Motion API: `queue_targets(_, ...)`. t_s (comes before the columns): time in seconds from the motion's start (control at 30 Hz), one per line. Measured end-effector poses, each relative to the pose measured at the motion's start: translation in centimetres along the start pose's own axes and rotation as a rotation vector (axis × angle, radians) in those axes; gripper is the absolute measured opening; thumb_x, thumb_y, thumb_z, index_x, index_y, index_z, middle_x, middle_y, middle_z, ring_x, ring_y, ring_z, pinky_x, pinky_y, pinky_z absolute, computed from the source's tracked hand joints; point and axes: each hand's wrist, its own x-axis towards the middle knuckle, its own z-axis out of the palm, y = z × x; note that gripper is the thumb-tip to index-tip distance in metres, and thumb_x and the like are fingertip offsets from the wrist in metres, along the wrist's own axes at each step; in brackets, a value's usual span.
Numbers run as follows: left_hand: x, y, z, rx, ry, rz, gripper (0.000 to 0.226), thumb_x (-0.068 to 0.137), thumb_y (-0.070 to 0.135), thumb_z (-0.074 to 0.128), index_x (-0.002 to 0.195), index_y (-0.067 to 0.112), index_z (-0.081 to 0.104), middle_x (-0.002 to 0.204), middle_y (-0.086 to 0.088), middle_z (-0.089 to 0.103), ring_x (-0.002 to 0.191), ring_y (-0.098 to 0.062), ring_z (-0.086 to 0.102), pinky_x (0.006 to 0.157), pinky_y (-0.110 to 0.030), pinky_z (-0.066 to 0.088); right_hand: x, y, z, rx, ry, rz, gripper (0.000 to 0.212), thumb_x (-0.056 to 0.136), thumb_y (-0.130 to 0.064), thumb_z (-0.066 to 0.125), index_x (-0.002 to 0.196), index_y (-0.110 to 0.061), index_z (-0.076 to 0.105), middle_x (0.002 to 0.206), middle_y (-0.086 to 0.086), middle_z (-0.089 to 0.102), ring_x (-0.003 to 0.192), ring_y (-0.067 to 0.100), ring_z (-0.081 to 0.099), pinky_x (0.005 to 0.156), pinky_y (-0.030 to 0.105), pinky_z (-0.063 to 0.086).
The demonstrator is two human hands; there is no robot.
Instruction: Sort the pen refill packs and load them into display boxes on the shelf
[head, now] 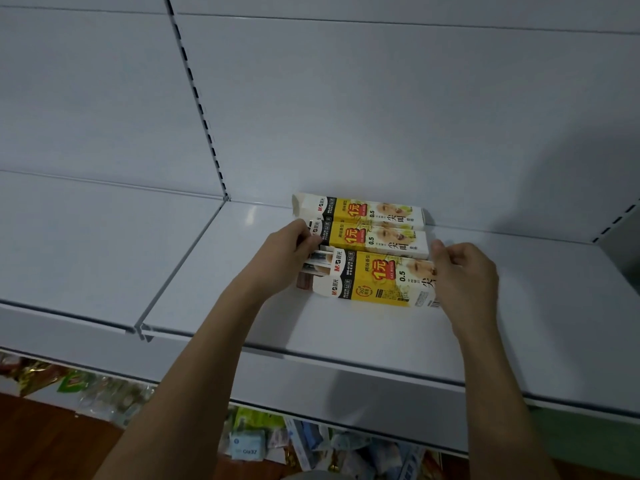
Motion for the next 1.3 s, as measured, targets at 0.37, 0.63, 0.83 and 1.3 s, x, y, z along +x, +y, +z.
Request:
queue_targets(0.37,-1.4,-0.1,2.7,-0.256,-0.030,-0.018,0.021,0.103,0.029,0.045,0.083,0.020,0.045,0.094,-0.008,0.062,0.088,-0.015,0.066,0.054,-0.025,0.053,-0.1,-0.4,0.5,-0.028,-0.087,-0.033,0.028,0.094,-0.035,0.064,0.079,-0.011,0.062,0.075,-0.001,0.070,0.063,0.013,0.068,0.053,0.027,0.045)
queue_targets(0.63,-2.0,-1.4,-0.6,-0.337,0.056,-0.175,0.019,0.097,0.033,0.058,0.100,0.016,0.065,0.097,0.002,0.070,0.082,-0.012,0.071,0.072,-0.032,0.060,-0.3,-0.4,1.1,0.016,-0.013,0.004,0.025,0.096,-0.030,0.061,0.080,-0.011,0.061,0.076,-0.001,0.070,0.062,0.013,0.069,0.051,0.026,0.046)
queue_targets(0.83,-2.8,-1.9,-1.7,-0.524,0.045,-0.253,0.001,0.086,0.004,0.072,0.086,0.003,0.073,0.081,-0.005,0.076,0.072,-0.017,0.074,0.059,-0.023,0.058,-0.7,-0.6,1.2,0.013,0.017,0.007,0.025,0.096,-0.030,0.061,0.080,-0.010,0.060,0.076,0.000,0.069,0.062,0.013,0.069,0.050,0.026,0.045)
queue_targets(1.3,-1.8,-1.2,-1.3,-0.558,0.047,-0.289,0.004,0.087,0.008,0.071,0.089,0.007,0.074,0.084,-0.006,0.076,0.068,-0.016,0.068,0.056,-0.030,0.049,-2.7,-1.2,2.8,0.060,0.079,0.046,0.021,0.097,-0.022,0.057,0.082,-0.006,0.057,0.073,-0.004,0.066,0.054,0.003,0.066,0.035,0.015,0.040)
